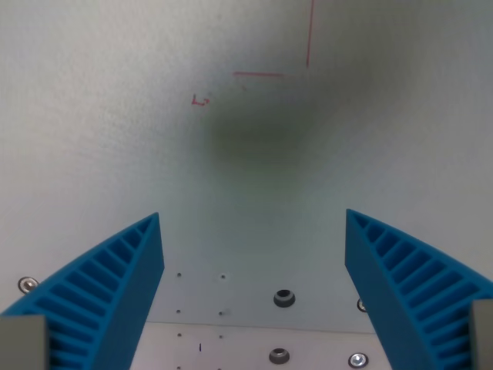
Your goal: Rotate around base positive z
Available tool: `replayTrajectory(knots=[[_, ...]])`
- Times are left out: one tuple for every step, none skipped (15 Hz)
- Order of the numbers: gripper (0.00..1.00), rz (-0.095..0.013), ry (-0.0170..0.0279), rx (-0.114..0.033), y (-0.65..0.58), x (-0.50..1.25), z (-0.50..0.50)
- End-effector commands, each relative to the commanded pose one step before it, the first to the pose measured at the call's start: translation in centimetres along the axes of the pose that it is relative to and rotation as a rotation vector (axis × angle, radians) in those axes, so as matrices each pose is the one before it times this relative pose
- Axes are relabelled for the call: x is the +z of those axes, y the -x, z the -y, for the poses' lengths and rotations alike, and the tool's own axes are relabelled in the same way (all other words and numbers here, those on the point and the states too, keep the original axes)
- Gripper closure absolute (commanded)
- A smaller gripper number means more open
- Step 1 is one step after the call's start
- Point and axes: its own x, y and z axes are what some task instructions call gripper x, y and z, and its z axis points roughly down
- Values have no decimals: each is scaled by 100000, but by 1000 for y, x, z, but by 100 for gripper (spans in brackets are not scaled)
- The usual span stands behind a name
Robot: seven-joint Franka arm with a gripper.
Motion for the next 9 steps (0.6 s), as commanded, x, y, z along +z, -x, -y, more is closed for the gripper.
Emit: replayTrajectory(knots=[[0,-385,207,-13421,4,-122,-89],[0,-3,10,-1167,0,0,0],[0,-3,10,-1167,0,0,0],[0,-3,10,-1167,0,0,0],[0,-3,10,-1167,0,0,0],[0,-3,10,-1167,0,0,0],[0,-3,10,-1167,0,0,0],[0,-3,10,-1167,0,0,0],[0,-3,10,-1167,0,0,0]])
